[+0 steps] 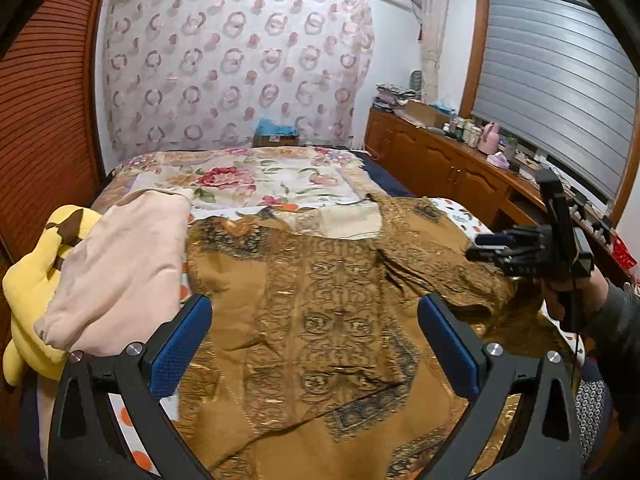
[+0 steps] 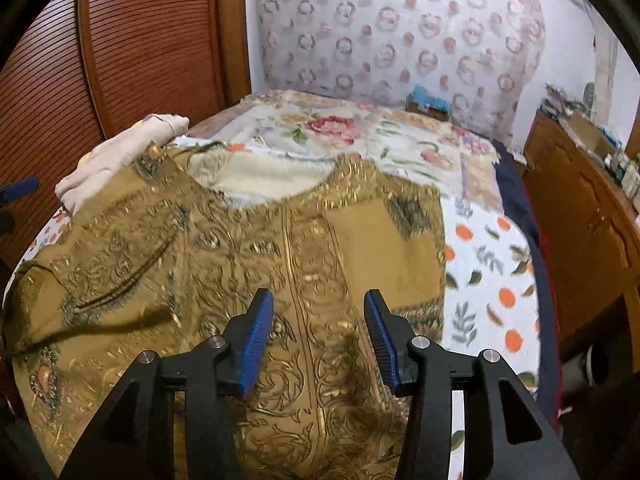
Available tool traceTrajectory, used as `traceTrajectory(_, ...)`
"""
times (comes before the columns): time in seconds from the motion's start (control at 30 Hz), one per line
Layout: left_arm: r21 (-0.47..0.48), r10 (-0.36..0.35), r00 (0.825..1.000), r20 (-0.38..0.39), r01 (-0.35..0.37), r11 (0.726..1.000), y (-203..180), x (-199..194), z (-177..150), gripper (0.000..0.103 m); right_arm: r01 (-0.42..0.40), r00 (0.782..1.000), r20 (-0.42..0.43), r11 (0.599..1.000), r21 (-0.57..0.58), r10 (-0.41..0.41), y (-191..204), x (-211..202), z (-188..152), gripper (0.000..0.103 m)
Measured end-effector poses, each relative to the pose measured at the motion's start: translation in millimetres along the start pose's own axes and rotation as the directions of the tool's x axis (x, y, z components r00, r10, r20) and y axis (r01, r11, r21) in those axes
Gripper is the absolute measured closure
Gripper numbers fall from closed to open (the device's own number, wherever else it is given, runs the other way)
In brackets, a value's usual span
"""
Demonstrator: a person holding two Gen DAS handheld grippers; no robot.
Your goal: Fold small clothes
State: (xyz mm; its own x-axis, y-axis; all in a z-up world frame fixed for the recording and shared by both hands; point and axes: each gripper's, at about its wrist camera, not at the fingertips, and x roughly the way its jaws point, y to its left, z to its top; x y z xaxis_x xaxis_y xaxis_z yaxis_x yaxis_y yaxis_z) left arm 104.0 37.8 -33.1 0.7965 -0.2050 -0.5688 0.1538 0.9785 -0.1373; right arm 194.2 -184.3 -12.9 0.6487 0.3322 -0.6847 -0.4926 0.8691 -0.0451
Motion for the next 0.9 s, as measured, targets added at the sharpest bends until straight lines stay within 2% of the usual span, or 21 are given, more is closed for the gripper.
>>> traceTrajectory(0.33,-0.012,0.062,0.997,-0.041,-0.063,0.998,33,11,3,0.000,0.023,0.999,-0.049,0.999,0.038,-0.021,-3,35,-11,0.054)
traceTrajectory(0.4,-0.012,0.066,0.997,-0.051,-0.066,0.998,38,14,6,0.000,0.022,0.999,-0.037,0.999,0.046,-0.021,-6,39,-14,0.054)
traceTrajectory(0.63,0.006,0.052,0.994,-0.098,-0.052,0.999,48,30,18,0.000,0.031,0.999,-0.027,0.999,0.037,-0.030,-3,39,-17,0.053)
traceTrajectory(0.9,0.021,0.025,0.985,-0.170,-0.021,1.000,59,65,36,0.000,0.029,0.999,-0.024,0.999,0.035,-0.028,-3,38,-17,0.052)
